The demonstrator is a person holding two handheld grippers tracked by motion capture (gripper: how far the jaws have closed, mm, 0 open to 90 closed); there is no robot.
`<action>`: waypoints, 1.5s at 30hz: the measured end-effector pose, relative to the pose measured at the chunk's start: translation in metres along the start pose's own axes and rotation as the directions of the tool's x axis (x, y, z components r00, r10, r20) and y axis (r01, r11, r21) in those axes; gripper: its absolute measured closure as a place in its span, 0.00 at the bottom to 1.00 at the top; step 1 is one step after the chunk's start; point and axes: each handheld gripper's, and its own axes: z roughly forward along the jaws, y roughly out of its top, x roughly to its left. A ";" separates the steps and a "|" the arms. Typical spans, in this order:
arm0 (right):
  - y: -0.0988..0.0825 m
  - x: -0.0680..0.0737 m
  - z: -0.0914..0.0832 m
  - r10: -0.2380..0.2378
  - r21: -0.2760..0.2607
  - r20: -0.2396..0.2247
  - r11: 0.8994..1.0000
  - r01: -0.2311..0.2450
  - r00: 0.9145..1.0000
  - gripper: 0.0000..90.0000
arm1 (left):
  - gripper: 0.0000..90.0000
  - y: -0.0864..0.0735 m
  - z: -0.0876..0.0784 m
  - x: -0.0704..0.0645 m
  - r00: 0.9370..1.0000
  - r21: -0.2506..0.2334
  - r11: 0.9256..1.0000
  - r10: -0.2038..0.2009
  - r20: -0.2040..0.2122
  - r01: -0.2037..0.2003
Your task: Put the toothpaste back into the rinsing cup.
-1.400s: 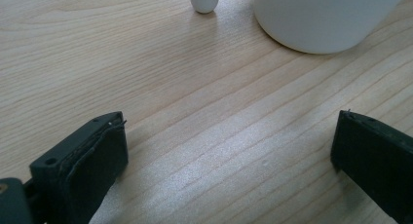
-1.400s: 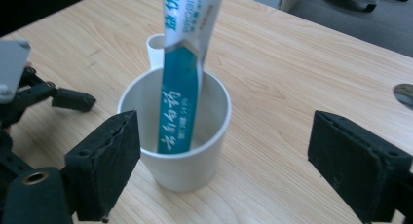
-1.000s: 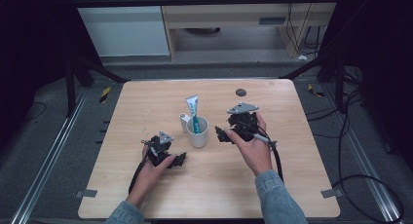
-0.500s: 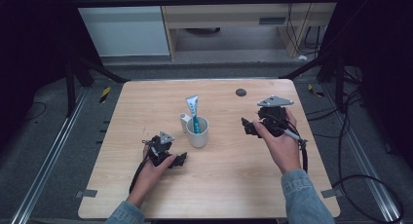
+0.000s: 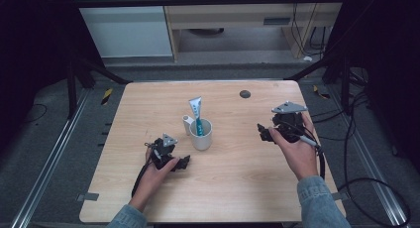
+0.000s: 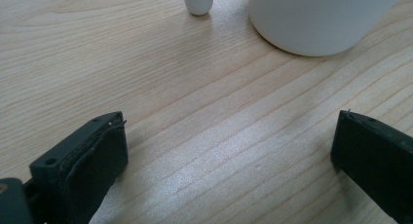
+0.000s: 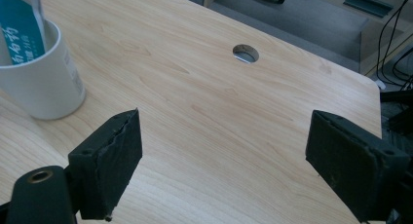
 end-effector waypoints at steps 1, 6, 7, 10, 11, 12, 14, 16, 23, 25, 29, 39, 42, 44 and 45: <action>-0.003 -0.001 0.001 0.002 0.003 0.005 1.000 -0.002 1.000 0.16 | 0.00 0.000 0.000 0.000 1.000 -0.001 1.000 -0.001 0.000 0.001; -0.018 -0.003 0.011 0.024 0.017 0.006 1.000 -0.024 1.000 0.17 | 0.00 0.000 0.000 0.000 1.000 -0.001 1.000 -0.001 0.000 0.001; -0.022 -0.003 0.013 0.029 0.020 0.004 0.999 -0.029 1.000 0.18 | 0.00 0.000 0.000 0.000 1.000 -0.001 1.000 -0.001 0.000 0.001; -0.030 -0.002 0.020 0.042 0.039 -0.018 0.998 -0.042 0.999 0.23 | 0.00 0.000 0.000 0.000 1.000 -0.001 1.000 -0.002 0.000 0.002; -0.033 -0.001 0.022 0.043 0.044 -0.026 0.998 -0.042 0.999 0.24 | 0.00 0.000 0.000 0.000 1.000 -0.001 1.000 -0.002 0.000 0.002; -0.036 0.000 0.024 0.042 0.047 -0.027 0.998 -0.041 0.999 0.24 | 0.00 0.000 0.000 0.000 1.000 -0.001 1.000 -0.002 0.000 0.002; -0.043 0.001 0.029 0.050 0.052 -0.032 0.997 -0.048 0.998 0.24 | 0.00 0.000 0.000 0.000 1.000 -0.001 1.000 -0.002 0.000 0.002; -0.049 0.003 0.033 0.053 0.060 -0.036 0.997 -0.050 0.998 0.24 | 0.00 0.000 0.000 0.000 1.000 -0.001 1.000 -0.002 0.000 0.002; -0.072 0.005 0.050 0.078 0.100 -0.047 0.992 -0.073 0.996 0.21 | 0.00 0.000 0.000 0.000 1.000 -0.001 1.000 -0.002 0.000 0.002; -0.079 0.004 0.053 0.100 0.113 -0.056 0.989 -0.093 0.993 0.20 | 0.00 0.000 0.000 0.000 1.000 -0.001 1.000 0.000 0.000 0.000; -0.092 -0.001 0.058 0.135 0.127 -0.052 0.984 -0.127 0.990 0.20 | 0.00 0.000 0.000 0.000 1.000 0.000 1.000 0.001 0.000 -0.001; -0.110 -0.021 0.066 0.220 0.145 -0.002 0.965 -0.218 0.975 0.17 | 0.00 0.000 0.000 -0.001 1.000 -0.001 1.000 -0.002 0.000 0.002; -0.112 -0.026 0.068 0.243 0.145 0.008 0.959 -0.242 0.970 0.16 | 0.00 0.000 0.000 -0.001 1.000 -0.001 1.000 -0.001 0.000 0.001; -0.115 -0.027 0.071 0.250 0.147 0.018 0.957 -0.250 0.968 0.15 | 0.00 0.000 0.000 -0.001 1.000 -0.001 1.000 -0.002 0.000 0.002; -0.116 -0.027 0.072 0.256 0.152 0.021 0.955 -0.256 0.967 0.15 | 0.00 0.000 0.000 -0.001 1.000 -0.002 1.000 -0.002 0.000 0.002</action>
